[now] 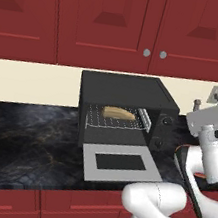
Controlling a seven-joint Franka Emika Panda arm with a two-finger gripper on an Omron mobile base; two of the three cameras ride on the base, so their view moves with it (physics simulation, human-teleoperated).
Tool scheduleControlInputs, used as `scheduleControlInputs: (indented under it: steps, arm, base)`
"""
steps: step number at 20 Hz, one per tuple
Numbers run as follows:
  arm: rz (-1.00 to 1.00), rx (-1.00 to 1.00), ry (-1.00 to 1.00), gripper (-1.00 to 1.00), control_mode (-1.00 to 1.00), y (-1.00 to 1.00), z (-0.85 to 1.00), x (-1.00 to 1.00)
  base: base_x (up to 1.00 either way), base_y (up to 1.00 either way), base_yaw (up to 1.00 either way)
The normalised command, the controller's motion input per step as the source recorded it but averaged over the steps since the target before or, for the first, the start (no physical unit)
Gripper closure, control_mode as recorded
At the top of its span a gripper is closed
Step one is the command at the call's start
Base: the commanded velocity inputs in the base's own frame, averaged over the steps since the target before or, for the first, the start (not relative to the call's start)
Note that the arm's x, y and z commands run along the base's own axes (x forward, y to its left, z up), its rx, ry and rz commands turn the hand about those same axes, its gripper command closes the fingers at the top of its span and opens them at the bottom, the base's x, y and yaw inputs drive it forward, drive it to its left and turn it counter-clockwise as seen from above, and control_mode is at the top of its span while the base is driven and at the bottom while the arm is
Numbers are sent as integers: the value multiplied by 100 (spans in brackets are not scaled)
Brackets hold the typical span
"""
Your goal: Pull the toaster oven rack outwards. Pick up the baguette from the plate and place it on the toaster oven rack. Close the toaster oven door fully and set the temperature to the lowest setting.
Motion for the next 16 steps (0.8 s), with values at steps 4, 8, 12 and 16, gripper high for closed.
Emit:
scheduleControlInputs:
  steps: [4,8,12,16]
  arm:
    - [8,29,20,-100,-100,-29,76,-14]
    - [6,6,36,-100,-100,-17,53,-20]
    - [10,0,41,-100,-100,-9,30,-24]
    - [8,-2,49,-100,-100,-19,12,-34]
  base:
    - [0,0,0]
    - [0,0,0]
    - [0,0,0]
    - [0,0,0]
